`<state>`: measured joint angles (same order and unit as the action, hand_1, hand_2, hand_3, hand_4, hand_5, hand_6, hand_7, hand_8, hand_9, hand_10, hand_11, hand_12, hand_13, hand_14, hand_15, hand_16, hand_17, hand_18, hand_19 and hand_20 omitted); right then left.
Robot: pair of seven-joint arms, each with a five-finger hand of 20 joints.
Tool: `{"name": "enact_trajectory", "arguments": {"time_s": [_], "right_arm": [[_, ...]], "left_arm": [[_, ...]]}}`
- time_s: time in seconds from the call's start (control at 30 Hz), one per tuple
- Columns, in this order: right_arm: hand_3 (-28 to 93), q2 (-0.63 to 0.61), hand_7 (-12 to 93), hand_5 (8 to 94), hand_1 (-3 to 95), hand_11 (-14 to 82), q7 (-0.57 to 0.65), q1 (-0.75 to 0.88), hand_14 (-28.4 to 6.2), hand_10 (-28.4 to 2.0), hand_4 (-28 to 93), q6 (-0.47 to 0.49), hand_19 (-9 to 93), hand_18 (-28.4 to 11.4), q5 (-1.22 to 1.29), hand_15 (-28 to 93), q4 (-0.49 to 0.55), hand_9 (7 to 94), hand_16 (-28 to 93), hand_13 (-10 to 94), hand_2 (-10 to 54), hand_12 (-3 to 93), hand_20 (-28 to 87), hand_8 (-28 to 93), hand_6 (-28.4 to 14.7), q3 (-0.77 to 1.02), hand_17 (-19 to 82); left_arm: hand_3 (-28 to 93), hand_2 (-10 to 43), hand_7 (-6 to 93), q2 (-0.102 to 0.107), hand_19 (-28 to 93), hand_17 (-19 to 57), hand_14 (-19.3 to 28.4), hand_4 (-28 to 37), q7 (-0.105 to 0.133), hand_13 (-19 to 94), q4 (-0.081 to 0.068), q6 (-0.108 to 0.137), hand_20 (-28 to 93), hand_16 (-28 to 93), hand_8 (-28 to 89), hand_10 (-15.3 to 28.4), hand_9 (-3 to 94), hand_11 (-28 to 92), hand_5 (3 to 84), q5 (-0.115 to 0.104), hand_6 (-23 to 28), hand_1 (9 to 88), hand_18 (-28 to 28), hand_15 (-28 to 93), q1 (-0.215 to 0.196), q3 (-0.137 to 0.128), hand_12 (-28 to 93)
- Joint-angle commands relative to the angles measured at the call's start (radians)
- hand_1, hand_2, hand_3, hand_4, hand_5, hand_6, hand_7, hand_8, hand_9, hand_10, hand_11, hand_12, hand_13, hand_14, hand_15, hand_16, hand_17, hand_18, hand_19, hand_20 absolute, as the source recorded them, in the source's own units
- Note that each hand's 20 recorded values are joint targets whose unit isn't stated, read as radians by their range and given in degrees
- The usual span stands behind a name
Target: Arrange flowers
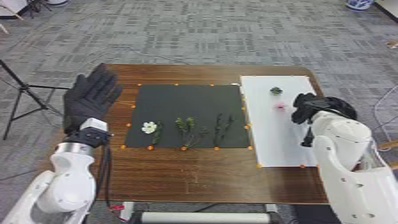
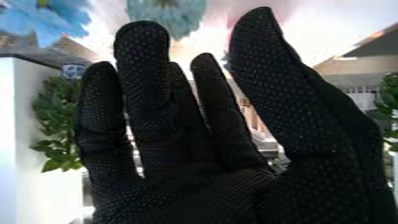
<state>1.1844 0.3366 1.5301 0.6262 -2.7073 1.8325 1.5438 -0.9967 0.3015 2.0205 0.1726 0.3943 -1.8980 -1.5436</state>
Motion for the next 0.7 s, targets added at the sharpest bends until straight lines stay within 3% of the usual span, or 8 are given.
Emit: {"name": "enact_trajectory", "arguments": {"time_s": [0.03,0.1,0.2,0.33,0.43,0.53,0.7], "right_arm": [[73,-0.015,8,48.3,50.4,5.7,0.045,0.003,-8.4,-14.8,-28,-0.011,80,-21.9,-0.064,57,-0.034,45.3,33,63,-9.5,11.9,36,-9,-6.1,-0.01,33],[73,-0.016,8,48.3,51.7,5.7,0.042,0.008,-8.0,-14.9,-28,-0.015,80,-22.0,-0.085,57,-0.042,45.1,34,63,-9.5,11.8,35,-9,-6.0,-0.009,34],[71,-0.014,10,49.9,53.8,6.4,0.051,0.012,-6.8,-13.8,-28,-0.019,80,-21.8,-0.061,56,-0.055,46.0,35,64,-9.5,11.8,35,-10,-4.8,-0.009,34],[69,-0.011,12,55.6,55.6,8.7,0.078,0.034,-6.2,-11.7,-28,-0.113,81,-21.6,-0.05,56,-0.071,52.8,36,66,-9.5,12.3,35,-11,-2.2,-0.013,35],[70,-0.009,14,63.5,54.6,11.3,0.07,0.044,-6.9,-9.5,-28,-0.159,85,-22.0,-0.061,62,-0.078,65.0,32,72,-9.5,13.9,38,-12,0.9,-0.016,40],[61,-0.011,17,73.7,60.5,7.1,0.072,0.052,-6.2,-8.5,-28,-0.213,87,-21.9,-0.061,64,-0.08,77.0,30,75,-9.5,24.7,40,-3,1.8,-0.019,41],[62,-0.017,21,79.8,62.3,5.0,0.055,0.06,-5.8,-7.8,-28,-0.265,88,-21.7,-0.066,65,-0.059,85.2,31,77,-9.5,32.5,41,1,1.7,-0.021,43]], "left_arm": [[69,17.7,8.9,-0.021,37,-4.8,10.6,-28.3,-0.018,27,-0.003,-0.01,7,-6,-10,12.7,34.4,17,43.7,0.002,5.6,27.8,13.4,18,0.017,0.024,5],[69,17.7,9.0,-0.022,37,-5.0,11.2,-28.3,-0.018,27,-0.002,0.001,7,-6,-10,12.8,34.3,17,43.7,0.0,6.0,27.7,13.5,19,0.016,0.027,5],[69,17.7,9.0,-0.025,38,-5.3,11.9,-28.3,-0.021,27,0.0,-0.003,7,-6,-10,12.9,34.1,18,43.7,0.0,6.3,27.6,13.8,20,0.01,0.022,5],[69,17.7,8.9,-0.027,38,-5.4,12.0,-28.3,-0.025,27,0.0,-0.005,7,-6,-10,12.8,34.0,17,43.7,0.0,6.5,27.6,13.9,20,0.008,0.018,5],[69,17.8,9.3,-0.028,38,-5.6,12.5,-28.3,-0.03,27,0.001,-0.013,7,-6,-9,13.0,34.9,18,43.8,0.001,6.8,27.5,14.2,21,0.005,0.015,5],[69,17.8,9.4,-0.032,38,-5.6,12.6,-28.3,-0.033,28,0.0,-0.015,8,-6,-10,13.1,35.2,18,44.1,0.002,7.0,27.4,14.3,21,0.004,0.014,6],[69,17.9,9.3,-0.033,38,-5.6,12.5,-28.3,-0.035,28,0.005,-0.012,8,-6,-10,13.3,35.2,18,44.2,0.005,7.3,27.3,14.4,21,-0.014,0.001,5]]}}
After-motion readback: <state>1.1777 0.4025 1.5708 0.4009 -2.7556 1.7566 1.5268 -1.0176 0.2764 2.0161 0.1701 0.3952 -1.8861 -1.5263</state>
